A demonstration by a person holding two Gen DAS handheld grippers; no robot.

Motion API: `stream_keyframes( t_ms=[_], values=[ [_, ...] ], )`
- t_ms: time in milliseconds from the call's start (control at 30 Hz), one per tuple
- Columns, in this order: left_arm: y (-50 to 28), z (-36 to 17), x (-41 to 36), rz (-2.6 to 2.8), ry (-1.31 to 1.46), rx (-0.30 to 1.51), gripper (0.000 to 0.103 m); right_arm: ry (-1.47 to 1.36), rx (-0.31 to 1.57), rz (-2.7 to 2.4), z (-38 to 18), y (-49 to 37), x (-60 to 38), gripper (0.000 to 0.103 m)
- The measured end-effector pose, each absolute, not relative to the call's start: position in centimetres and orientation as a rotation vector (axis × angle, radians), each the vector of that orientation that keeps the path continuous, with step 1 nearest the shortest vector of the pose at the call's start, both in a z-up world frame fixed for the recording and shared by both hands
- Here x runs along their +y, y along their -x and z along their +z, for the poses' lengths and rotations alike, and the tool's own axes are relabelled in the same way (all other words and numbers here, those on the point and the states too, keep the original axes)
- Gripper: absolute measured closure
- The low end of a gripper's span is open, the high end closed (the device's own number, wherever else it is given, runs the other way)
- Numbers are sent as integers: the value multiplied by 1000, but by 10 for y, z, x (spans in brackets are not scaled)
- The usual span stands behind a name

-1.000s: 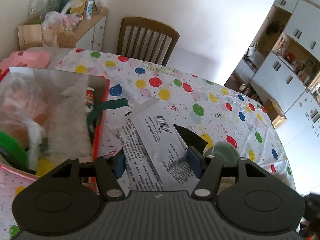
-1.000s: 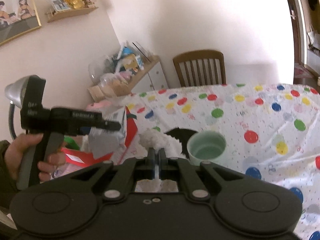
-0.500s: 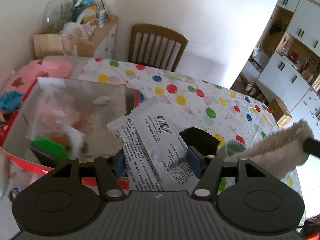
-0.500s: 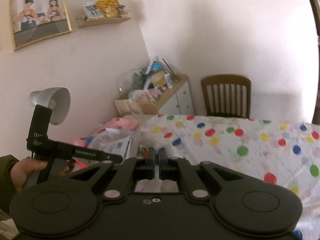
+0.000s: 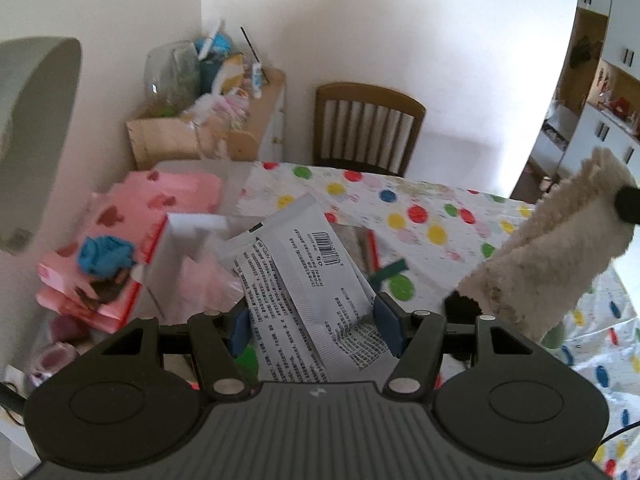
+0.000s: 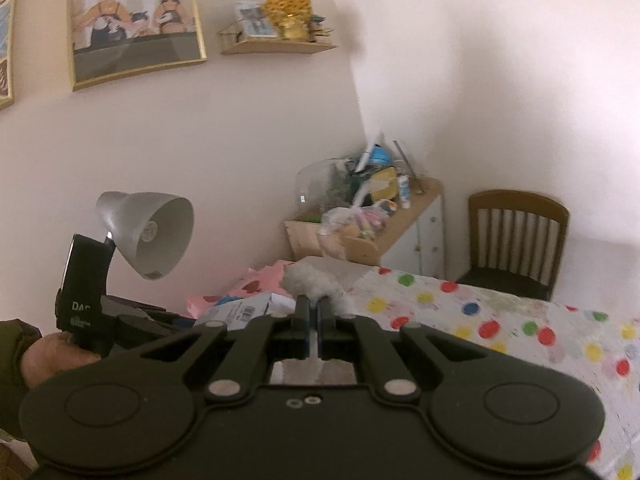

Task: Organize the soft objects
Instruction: 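Lift and carry the packet and fluffy cloth with both grippers over the red box, then open the right gripper to drop the fluffy cloth while the left gripper releases the packet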

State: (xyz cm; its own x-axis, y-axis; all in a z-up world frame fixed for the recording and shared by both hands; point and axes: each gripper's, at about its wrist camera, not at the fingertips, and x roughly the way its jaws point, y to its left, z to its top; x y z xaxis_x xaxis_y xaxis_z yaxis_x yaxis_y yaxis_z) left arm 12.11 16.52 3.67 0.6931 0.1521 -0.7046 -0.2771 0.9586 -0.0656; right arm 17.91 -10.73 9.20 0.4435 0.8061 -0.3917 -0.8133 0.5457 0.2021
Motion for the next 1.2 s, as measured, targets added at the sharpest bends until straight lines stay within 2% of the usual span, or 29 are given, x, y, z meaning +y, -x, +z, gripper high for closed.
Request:
stream_keyframes(
  t_ms=[533,1200],
  values=[
    [-137,10,226,359,133,837,41,-23,456,1097,97,-210,-5,101],
    [-163,-37,259,383,180,888,41,138,748,1001,-22,-237,42,101]
  ],
)
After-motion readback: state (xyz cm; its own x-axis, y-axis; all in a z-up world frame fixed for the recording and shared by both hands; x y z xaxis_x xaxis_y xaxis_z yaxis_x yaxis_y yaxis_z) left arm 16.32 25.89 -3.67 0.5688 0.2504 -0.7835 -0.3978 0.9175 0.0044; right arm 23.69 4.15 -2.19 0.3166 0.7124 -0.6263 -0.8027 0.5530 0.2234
